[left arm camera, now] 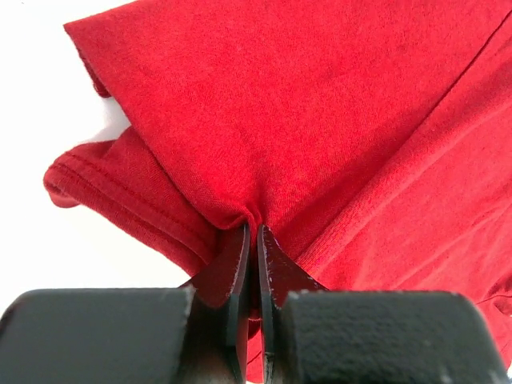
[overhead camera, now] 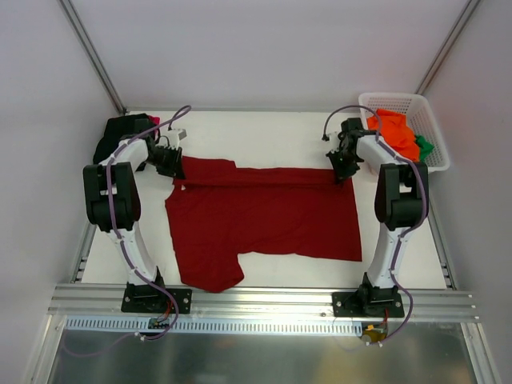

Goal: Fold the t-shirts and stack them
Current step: Fold the tshirt

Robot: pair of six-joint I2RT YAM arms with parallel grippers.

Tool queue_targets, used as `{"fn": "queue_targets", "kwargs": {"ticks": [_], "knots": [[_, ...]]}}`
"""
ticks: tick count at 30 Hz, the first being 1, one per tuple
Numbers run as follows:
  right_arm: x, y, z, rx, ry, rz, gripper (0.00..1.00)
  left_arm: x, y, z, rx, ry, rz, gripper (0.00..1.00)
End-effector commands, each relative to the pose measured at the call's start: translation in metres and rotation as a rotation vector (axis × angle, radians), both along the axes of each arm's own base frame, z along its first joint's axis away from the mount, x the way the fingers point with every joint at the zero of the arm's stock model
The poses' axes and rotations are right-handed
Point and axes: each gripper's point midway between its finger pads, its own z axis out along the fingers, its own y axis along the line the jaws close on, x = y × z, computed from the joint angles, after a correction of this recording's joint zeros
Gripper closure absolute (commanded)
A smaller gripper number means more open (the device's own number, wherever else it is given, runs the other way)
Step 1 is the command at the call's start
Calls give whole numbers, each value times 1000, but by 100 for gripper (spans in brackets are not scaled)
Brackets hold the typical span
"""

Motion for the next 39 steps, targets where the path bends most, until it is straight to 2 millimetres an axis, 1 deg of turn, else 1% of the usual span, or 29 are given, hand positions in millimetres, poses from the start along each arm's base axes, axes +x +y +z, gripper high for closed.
{"fn": "queue_targets", "kwargs": {"ticks": [1, 2, 3, 5, 6, 7, 8, 9, 10, 12, 13, 14, 15, 16, 17, 19, 20, 21, 22, 23, 25, 26, 27, 29, 31, 34, 39], "knots": [[16, -11, 38, -9, -144, -11, 100, -3, 2, 21, -20, -47, -15, 100], [20, -9, 41, -2, -176, -5, 100, -4, 0, 25, -24, -58, -20, 100], [21, -9, 46, 5, -194, 11, 100, -4, -2, 28, -38, -68, -31, 100], [23, -7, 48, 29, -203, 29, 100, -2, -4, 36, -45, -98, -53, 100], [23, -3, 50, 67, -204, 42, 100, -1, -6, 39, -61, -111, -64, 100], [25, -5, 51, 90, -206, 47, 100, 3, -7, 45, -66, -133, -77, 100], [27, -3, 55, 122, -213, 55, 100, 6, -9, 48, -80, -145, -87, 100], [26, 7, 58, 188, -208, 78, 100, 9, -12, 53, -98, -159, -97, 100], [27, 4, 60, 214, -207, 77, 100, 16, -15, 62, -120, -186, -111, 100], [33, 12, 67, 289, -208, 107, 100, 24, -19, 64, -148, -191, -125, 100], [35, 12, 68, 311, -210, 109, 100, 33, -20, 74, -166, -218, -134, 100], [36, 15, 66, 325, -202, 122, 100, 36, -22, 69, -181, -205, -139, 100], [39, 21, 71, 359, -211, 144, 100, 39, -24, 71, -196, -206, -149, 100], [38, 24, 71, 374, -206, 158, 100, 44, -25, 76, -204, -219, -164, 100], [37, 26, 68, 385, -193, 178, 100, 46, -29, 72, -227, -210, -176, 100], [39, 31, 71, 421, -191, 206, 100, 48, -31, 75, -244, -212, -207, 100], [36, 26, 70, 439, -170, 197, 100, 48, -34, 71, -267, -196, -218, 100], [34, 27, 64, 450, -149, 226, 100, 48, -36, 71, -280, -190, -231, 100], [33, 31, 71, 511, -154, 253, 98, 51, -37, 74, -282, -211, -260, 100], [29, 34, 72, 539, -141, 259, 96, 47, -38, 68, -297, -178, -267, 100], [27, 37, 74, 596, -141, 296, 96, 47, -40, 69, -312, -191, -300, 100], [25, 39, 75, 612, -132, 304, 96, 47, -41, 65, -321, -182, -312, 100], [24, 40, 75, 631, -129, 305, 96, 45, -42, 65, -333, -175, -316, 100], [25, 39, 75, 646, -125, 310, 100, 47, -42, 63, -338, -180, -326, 100], [26, 36, 74, 658, -129, 313, 100, 48, -42, 62, -338, -180, -329, 100], [22, 33, 78, 689, -131, 314, 100, 46, -40, 62, -332, -185, -337, 100], [12, 27, 86, 719, -134, 338, 100, 40, -30, 66, -320, -193, -326, 100]]}}
